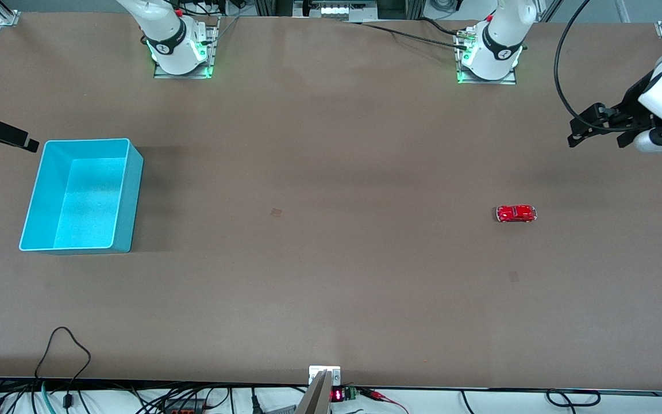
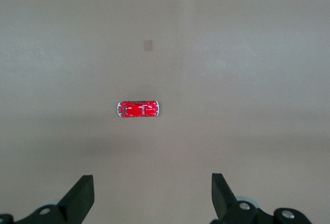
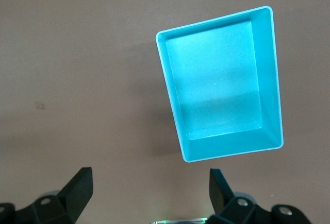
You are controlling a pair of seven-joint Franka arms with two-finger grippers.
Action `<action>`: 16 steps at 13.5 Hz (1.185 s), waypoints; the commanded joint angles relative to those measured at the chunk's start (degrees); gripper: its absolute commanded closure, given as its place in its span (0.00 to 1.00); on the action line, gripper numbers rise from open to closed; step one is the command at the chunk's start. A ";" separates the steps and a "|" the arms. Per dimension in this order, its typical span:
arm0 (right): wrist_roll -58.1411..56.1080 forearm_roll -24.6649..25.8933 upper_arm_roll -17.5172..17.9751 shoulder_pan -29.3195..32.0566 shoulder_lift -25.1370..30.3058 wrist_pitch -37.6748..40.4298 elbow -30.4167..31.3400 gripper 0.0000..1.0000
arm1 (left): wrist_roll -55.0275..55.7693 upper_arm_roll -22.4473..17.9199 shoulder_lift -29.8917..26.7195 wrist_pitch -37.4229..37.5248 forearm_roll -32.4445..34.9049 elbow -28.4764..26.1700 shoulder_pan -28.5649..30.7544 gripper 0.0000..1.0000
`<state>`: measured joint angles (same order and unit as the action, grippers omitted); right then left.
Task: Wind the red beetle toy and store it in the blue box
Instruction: 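Move the left gripper over the red beetle toy car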
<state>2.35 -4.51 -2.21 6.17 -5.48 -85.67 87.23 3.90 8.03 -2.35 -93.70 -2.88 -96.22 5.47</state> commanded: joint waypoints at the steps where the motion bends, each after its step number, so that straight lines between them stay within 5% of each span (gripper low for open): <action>1: 0.99 1.17 0.01 -0.28 0.73 0.60 0.14 0.00 | 0.14 1.80 3.13 0.72 0.94 0.51 -1.07 0.00; 8: 1.17 3.28 -0.16 -1.51 0.64 0.60 0.05 0.00 | -8.45 3.58 8.15 1.16 0.94 0.16 -3.79 0.00; 16: 1.08 3.28 -0.16 -1.42 0.20 0.51 0.05 0.00 | -40.69 3.58 9.73 -3.41 4.80 -5.99 -3.36 0.00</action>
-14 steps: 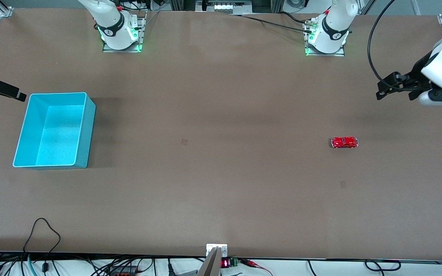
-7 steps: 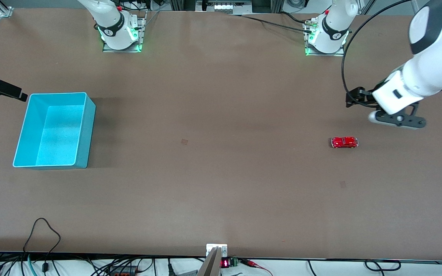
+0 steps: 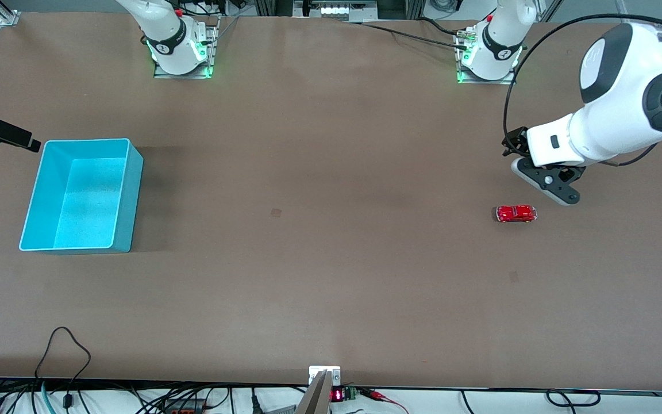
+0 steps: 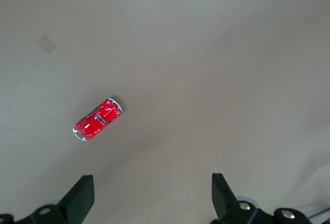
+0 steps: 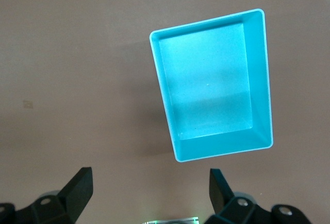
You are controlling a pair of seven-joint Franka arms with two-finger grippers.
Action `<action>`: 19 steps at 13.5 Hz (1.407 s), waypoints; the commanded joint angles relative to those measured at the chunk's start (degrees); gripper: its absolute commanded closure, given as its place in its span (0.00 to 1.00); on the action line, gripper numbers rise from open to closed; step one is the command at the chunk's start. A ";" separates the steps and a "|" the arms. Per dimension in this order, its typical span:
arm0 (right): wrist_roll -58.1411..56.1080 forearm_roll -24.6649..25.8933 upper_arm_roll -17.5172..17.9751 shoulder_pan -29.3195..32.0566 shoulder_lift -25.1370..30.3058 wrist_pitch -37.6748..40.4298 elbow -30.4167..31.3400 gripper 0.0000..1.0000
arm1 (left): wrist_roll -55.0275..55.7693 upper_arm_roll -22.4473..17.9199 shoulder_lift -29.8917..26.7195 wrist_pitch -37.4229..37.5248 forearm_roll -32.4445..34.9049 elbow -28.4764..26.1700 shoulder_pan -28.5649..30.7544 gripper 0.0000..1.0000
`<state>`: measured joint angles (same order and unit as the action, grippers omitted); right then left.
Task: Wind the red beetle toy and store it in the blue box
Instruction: 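Move the left gripper over the red beetle toy car, then lower the left gripper and close it on the red car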
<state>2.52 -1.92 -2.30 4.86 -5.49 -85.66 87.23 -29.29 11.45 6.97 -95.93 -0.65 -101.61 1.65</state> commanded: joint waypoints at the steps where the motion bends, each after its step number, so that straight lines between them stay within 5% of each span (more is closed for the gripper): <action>1: 0.99 0.42 -0.25 0.32 -0.05 0.58 0.04 0.00 | -12.67 0.15 0.67 -2.15 2.94 -1.74 0.72 0.00; 9: -0.24 0.25 0.01 0.07 -3.74 0.49 -0.13 0.00 | -40.47 0.24 3.57 -18.13 5.66 -12.81 4.67 0.00; 12: -0.06 0.25 0.01 -1.25 -4.09 0.41 -0.13 0.00 | -49.18 0.24 4.54 -29.63 5.66 -18.43 6.09 0.00; 19: -0.41 0.60 0.01 -1.17 -6.03 0.58 -0.31 0.00 | -50.52 0.15 7.96 -44.34 11.38 -26.01 8.63 0.00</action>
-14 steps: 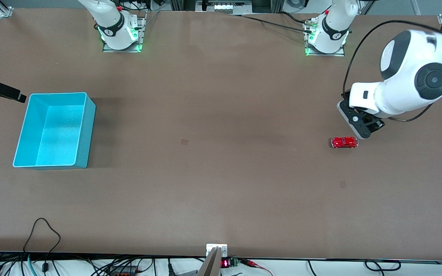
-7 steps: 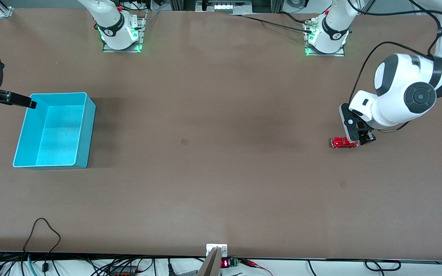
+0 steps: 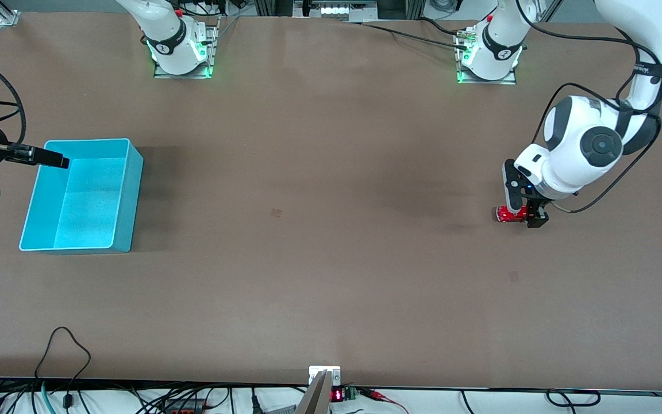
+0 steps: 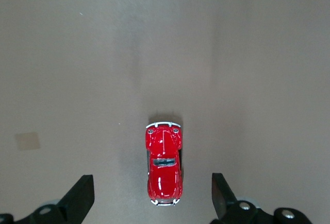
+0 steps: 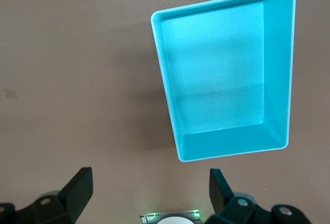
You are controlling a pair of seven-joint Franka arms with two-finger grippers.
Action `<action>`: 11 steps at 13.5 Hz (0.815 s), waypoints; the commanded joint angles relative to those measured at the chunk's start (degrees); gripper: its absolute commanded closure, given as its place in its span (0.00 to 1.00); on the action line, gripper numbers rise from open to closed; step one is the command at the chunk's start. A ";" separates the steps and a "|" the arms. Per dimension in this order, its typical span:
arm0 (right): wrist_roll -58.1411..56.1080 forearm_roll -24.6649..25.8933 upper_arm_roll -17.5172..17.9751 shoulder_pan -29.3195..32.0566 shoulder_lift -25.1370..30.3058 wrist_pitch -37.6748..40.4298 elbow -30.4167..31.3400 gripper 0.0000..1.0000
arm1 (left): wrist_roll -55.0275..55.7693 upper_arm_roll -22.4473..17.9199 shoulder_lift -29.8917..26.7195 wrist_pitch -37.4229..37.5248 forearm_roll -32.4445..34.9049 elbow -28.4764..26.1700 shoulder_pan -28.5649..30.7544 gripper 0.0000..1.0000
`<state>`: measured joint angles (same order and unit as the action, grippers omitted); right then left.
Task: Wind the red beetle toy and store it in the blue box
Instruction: 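Lower the left gripper and close it on the red car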
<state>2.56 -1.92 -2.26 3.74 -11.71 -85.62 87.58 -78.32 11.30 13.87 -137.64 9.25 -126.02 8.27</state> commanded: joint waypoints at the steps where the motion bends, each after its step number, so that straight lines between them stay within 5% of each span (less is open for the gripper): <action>1: -0.37 0.51 -0.02 -0.04 0.20 0.63 -0.66 0.00 | -1.57 0.30 1.85 -3.24 1.56 -1.60 2.45 0.00; 11: -0.28 2.53 -0.02 -2.77 -0.24 0.63 -0.66 0.00 | -1.84 0.30 7.66 -10.28 2.70 -1.69 5.18 0.00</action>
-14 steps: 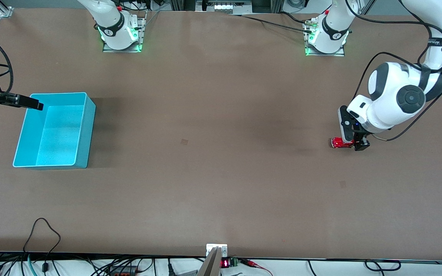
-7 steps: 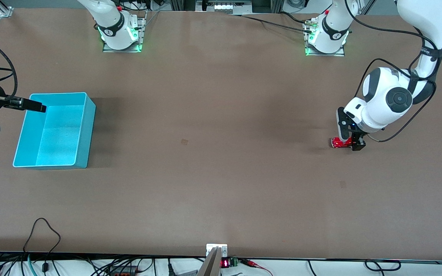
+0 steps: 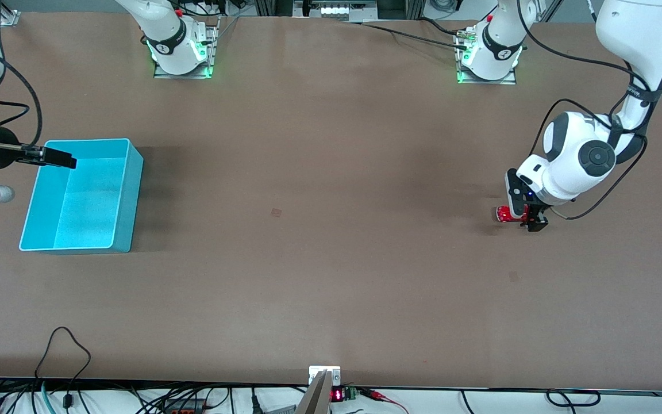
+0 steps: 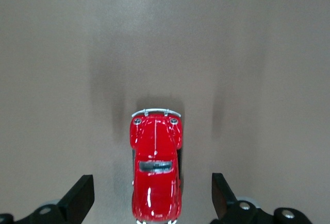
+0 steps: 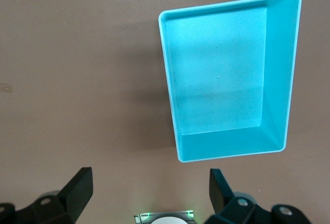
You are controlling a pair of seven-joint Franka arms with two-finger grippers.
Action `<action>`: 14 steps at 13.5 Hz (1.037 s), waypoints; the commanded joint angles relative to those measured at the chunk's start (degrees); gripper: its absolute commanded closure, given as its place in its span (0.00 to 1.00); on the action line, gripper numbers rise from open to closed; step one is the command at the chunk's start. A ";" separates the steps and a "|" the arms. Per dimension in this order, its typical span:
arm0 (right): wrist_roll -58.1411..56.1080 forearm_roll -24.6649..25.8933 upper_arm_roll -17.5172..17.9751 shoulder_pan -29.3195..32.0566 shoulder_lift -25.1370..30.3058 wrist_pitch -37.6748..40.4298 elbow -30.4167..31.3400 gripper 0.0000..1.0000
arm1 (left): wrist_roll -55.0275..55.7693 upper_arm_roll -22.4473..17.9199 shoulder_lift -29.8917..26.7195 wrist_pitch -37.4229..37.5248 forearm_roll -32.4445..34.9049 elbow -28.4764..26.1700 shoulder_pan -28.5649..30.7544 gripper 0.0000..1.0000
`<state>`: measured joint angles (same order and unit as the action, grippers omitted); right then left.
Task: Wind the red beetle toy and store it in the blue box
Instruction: 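Lower the left gripper and close it on the red car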
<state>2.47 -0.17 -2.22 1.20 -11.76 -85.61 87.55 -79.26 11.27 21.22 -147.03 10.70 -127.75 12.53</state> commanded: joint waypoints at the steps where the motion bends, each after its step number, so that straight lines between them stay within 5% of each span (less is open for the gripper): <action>1: -0.27 0.69 -0.07 -0.24 -0.20 0.62 -0.54 0.00 | -0.90 0.42 0.31 -0.89 1.25 0.05 1.09 0.00; 14: -0.18 1.05 0.02 -0.32 -0.28 0.27 -0.63 0.00 | -0.90 0.42 1.80 -2.29 1.34 -1.01 2.50 0.00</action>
<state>2.47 0.35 -2.24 1.13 -11.76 -85.62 87.55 -79.29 11.26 22.41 -148.35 10.71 -128.58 14.12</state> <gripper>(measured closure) 0.000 0.000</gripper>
